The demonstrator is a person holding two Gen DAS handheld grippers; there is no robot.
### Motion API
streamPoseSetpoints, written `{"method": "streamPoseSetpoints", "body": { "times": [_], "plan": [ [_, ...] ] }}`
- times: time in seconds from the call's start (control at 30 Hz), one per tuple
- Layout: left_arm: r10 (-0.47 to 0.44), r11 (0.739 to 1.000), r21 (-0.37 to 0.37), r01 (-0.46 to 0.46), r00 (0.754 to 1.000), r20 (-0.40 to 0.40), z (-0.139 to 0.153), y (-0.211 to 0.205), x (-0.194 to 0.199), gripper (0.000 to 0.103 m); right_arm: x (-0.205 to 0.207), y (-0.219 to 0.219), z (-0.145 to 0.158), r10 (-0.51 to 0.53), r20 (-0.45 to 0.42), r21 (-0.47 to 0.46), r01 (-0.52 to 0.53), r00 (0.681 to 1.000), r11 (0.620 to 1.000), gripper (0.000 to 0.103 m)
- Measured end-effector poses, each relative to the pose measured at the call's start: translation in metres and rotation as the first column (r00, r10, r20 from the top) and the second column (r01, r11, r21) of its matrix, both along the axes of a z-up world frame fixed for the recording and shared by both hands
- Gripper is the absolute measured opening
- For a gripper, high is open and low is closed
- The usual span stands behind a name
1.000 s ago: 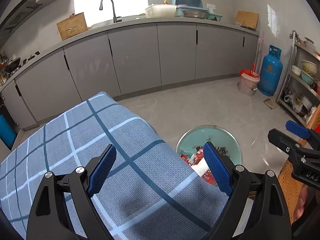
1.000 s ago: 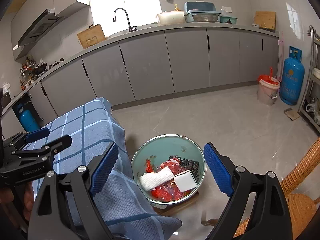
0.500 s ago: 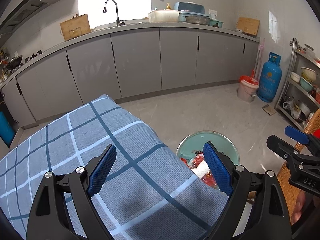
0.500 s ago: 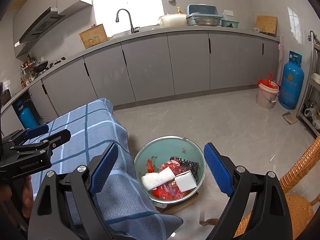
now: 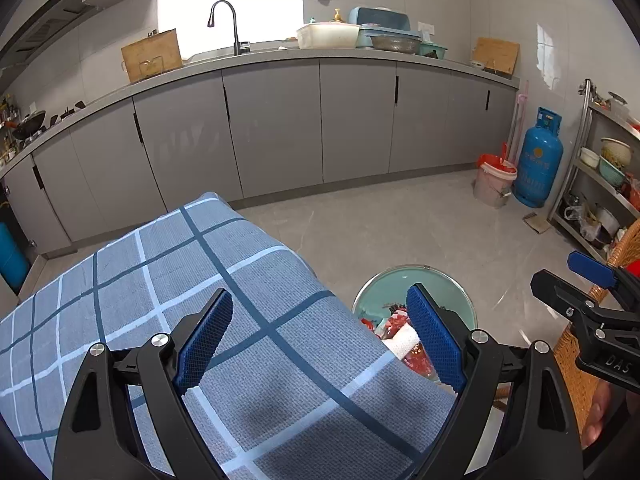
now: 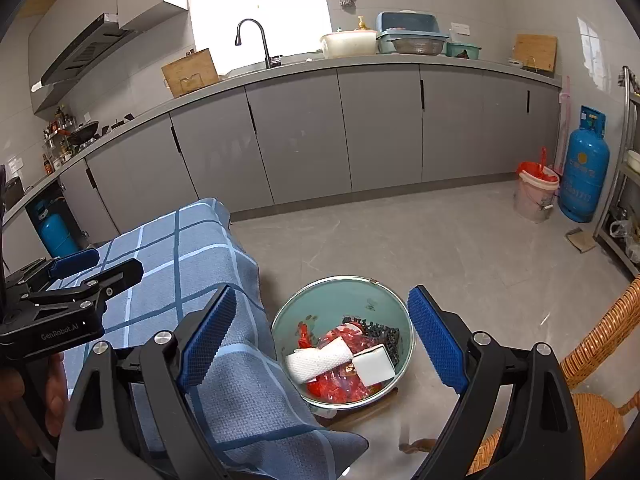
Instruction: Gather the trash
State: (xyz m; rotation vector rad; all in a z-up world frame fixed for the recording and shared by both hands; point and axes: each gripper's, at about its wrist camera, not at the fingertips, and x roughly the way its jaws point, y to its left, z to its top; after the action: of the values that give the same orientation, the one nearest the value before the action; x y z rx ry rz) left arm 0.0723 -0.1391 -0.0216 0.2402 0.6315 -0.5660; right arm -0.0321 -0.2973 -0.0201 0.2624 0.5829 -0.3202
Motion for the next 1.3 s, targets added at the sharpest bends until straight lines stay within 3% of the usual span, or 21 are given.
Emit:
{"method": "streamPoseSetpoints", "body": {
  "times": [1.3],
  "plan": [
    [-0.013,0.999,0.038,0.011,0.999,0.037,0.0040,-0.0039,-0.0074,0.095,-0.0055,0.0031,0.0079,-0.003,0.036,-0.009,0.004,0.999,1.000,0.088]
  ]
}}
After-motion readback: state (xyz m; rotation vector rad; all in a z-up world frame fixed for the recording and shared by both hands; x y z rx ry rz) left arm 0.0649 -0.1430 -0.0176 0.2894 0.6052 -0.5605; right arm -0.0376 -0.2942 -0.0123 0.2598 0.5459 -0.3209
